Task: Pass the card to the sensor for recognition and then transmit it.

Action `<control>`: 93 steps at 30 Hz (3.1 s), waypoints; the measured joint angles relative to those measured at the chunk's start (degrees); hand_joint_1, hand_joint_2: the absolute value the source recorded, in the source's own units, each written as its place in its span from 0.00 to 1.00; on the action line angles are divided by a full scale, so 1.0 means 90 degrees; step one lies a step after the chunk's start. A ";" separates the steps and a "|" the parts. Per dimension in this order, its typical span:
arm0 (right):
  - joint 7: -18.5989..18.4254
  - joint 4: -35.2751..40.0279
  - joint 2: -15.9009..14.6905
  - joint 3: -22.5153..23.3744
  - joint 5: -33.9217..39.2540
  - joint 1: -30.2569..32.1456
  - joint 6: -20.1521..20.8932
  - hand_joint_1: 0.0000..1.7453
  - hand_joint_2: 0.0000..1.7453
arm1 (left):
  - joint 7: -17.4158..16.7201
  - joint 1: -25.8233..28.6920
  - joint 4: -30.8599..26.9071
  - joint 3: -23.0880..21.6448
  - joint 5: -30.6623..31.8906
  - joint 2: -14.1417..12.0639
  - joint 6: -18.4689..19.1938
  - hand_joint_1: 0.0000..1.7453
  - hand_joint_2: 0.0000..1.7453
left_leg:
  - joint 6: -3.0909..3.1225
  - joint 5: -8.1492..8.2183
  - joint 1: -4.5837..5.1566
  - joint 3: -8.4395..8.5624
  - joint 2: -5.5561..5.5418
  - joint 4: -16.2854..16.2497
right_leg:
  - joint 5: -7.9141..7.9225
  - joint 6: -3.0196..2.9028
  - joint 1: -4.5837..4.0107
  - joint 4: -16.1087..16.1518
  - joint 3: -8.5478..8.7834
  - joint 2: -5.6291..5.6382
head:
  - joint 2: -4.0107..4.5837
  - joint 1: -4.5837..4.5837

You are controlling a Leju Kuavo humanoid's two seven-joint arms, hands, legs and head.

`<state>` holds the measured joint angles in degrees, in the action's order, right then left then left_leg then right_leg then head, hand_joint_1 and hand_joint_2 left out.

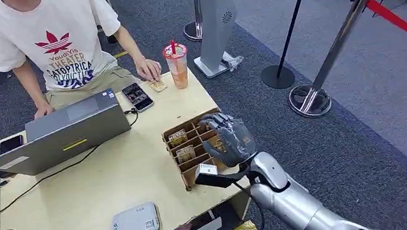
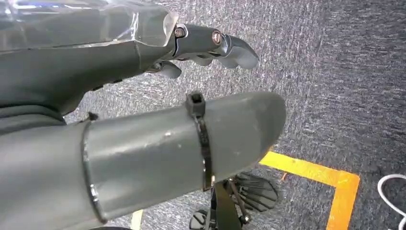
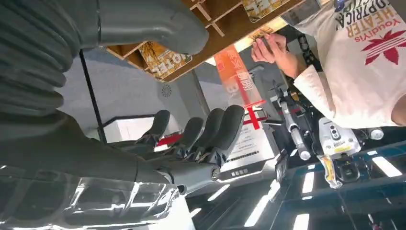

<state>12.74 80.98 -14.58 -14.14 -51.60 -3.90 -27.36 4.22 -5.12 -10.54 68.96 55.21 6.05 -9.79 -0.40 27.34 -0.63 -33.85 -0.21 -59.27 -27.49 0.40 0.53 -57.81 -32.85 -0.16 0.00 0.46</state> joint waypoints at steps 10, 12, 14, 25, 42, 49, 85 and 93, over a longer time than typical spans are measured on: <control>-0.0066 -0.0233 0.0007 0.0000 -0.0087 -0.0094 0.0056 0.58 1.00 | -0.0039 0.0001 0.0000 0.0100 -0.0019 0.0000 -0.0029 0.00 0.00 | 0.0000 0.0000 0.0000 0.0000 0.0000 0.0000 | 0.0000 0.0000 0.0000 0.0000 0.0000 0.0000 | 0.0000 0.0000; -0.0090 -0.0265 0.0007 0.0007 -0.0102 -0.0096 0.0056 0.57 1.00 | -0.0039 0.0001 0.0000 0.0109 -0.0019 0.0000 -0.0032 0.00 0.00 | 0.0000 0.0000 0.0000 0.0000 0.0000 0.0000 | 0.0000 0.0000 0.0000 0.0000 0.0000 0.0000 | 0.0000 0.0000; -0.0109 -0.0299 0.0007 0.0032 -0.0097 -0.0095 0.0056 0.58 1.00 | -0.0039 0.0001 0.0000 0.0114 -0.0019 0.0000 -0.0032 0.00 0.00 | 0.0000 0.0000 0.0000 0.0000 0.0000 0.0000 | 0.0000 0.0000 0.0000 0.0000 -0.0001 0.0000 | 0.0000 0.0000; -0.0199 -0.0488 0.0005 0.0250 -0.0117 -0.0055 0.0129 0.56 1.00 | -0.0012 0.0001 0.0000 0.0114 0.0000 -0.0005 0.0002 0.00 0.00 | 0.0000 0.0000 0.0000 0.0002 0.0001 0.0000 | 0.0000 0.0000 0.0000 0.0000 -0.0001 0.0001 | 0.0000 0.0000; -0.0291 -0.0760 -0.0233 0.0359 -0.0374 -0.0018 0.0250 0.48 1.00 | -0.0046 0.0007 0.0000 0.0129 -0.0075 -0.0015 0.0000 0.00 0.00 | 0.0000 0.0000 0.0000 0.0001 0.0000 0.0000 | 0.0000 0.0000 0.0000 0.0000 -0.0001 0.0001 | 0.0000 0.0000; -0.0413 -0.0646 -0.0364 0.0357 -0.0573 0.0043 0.0480 0.49 1.00 | -0.0046 0.0008 0.0000 0.0129 -0.0075 -0.0029 0.0005 0.00 0.00 | 0.0001 0.0000 0.0001 0.0001 0.0000 0.0000 | 0.0000 0.0000 0.0001 0.0000 -0.0001 0.0001 | 0.0000 0.0000; -0.0692 -0.0151 -0.0738 0.0056 -0.0682 0.0140 0.1287 0.52 1.00 | -0.0036 0.0007 0.0000 0.0233 -0.0095 -0.0056 0.0041 0.00 0.00 | 0.0001 0.0001 0.0000 0.0000 0.0000 0.0000 | 0.0000 0.0000 0.0000 0.0001 -0.0002 0.0000 | 0.0000 -0.0002; -0.0760 -0.0041 -0.0738 -0.0002 -0.0758 0.0244 0.1438 0.51 1.00 | -0.0017 0.0007 0.0000 0.0250 -0.0095 -0.0056 0.0073 0.00 0.00 | 0.0001 0.0001 0.0000 0.0000 0.0001 0.0000 | -0.0001 0.0000 0.0000 0.0001 -0.0002 0.0001 | 0.0000 0.0000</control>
<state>5.90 80.61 -21.22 -14.16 -58.42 -1.70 -14.42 4.07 -5.05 -10.54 71.21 54.36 5.55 -9.14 -0.39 27.35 -0.63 -33.85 -0.21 -59.27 -27.50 0.40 0.54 -57.81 -32.86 -0.15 0.00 0.46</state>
